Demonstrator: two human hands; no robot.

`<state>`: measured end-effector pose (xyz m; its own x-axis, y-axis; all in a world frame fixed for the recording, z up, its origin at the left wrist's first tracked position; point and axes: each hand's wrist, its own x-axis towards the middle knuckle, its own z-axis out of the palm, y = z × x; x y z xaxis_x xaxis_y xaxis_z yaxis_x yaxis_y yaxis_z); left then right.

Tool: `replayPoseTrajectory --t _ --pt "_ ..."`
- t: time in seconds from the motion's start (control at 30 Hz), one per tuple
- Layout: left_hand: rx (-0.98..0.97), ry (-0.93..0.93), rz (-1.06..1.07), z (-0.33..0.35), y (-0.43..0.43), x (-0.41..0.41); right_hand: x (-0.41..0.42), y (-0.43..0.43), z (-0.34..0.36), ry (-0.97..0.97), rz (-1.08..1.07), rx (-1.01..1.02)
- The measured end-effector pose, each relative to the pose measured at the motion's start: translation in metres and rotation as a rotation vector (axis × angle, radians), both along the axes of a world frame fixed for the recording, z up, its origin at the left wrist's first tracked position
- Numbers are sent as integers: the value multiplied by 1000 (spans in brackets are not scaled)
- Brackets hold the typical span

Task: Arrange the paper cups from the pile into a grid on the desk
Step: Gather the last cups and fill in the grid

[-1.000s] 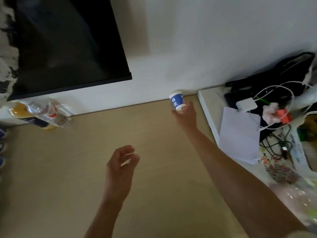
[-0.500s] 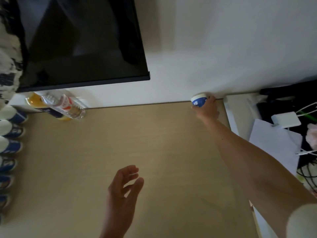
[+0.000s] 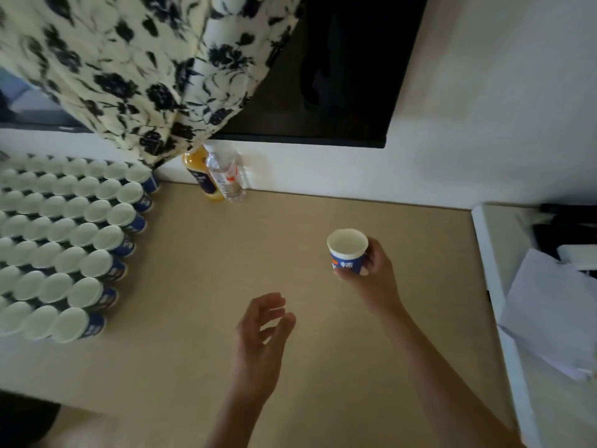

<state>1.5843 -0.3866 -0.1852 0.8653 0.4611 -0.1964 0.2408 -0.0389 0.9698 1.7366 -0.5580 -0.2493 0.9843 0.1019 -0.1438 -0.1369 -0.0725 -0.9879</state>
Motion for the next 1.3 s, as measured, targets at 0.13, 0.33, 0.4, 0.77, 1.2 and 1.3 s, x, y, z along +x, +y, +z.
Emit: replayPoseTrajectory --t 0.13,0.33,0.4,0.77,1.2,1.3 --pt "29 -30 60 22 43 -48 -77 57 38 -88 159 18" --pt "75 -89 134 52 116 -128 -181 161 91 -196 359 46" --pt "104 -111 134 59 142 -156 -212 199 101 -228 409 57" --pt "161 -158 354 82 279 -273 -325 365 125 -239 615 41" --pt "313 -119 499 74 481 -276 -325 580 115 -231 770 122" --pt "299 -115 508 80 528 -274 -321 624 121 -217 804 148"
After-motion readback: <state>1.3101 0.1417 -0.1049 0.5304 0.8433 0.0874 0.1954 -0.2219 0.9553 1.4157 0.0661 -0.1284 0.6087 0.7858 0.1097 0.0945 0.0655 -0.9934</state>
